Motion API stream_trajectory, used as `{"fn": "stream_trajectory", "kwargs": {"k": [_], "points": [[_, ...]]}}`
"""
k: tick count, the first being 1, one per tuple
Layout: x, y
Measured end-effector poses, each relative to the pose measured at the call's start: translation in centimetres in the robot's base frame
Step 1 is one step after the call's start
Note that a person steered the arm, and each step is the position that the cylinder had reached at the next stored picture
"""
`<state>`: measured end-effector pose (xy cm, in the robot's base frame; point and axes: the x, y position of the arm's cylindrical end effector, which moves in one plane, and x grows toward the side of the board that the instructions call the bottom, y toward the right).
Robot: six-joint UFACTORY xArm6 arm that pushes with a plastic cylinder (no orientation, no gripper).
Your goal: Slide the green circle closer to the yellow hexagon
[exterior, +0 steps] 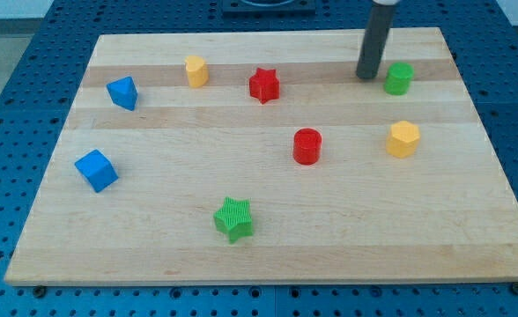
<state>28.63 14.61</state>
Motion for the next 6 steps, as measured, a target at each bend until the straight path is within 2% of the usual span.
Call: {"fn": "stream_trajectory", "kwargs": {"k": [1, 2, 4, 5, 6], "points": [[-1.1, 1.3], [0.8, 4.0], [10.6, 4.3], [10.0, 4.3], [7.3, 5.0]]}}
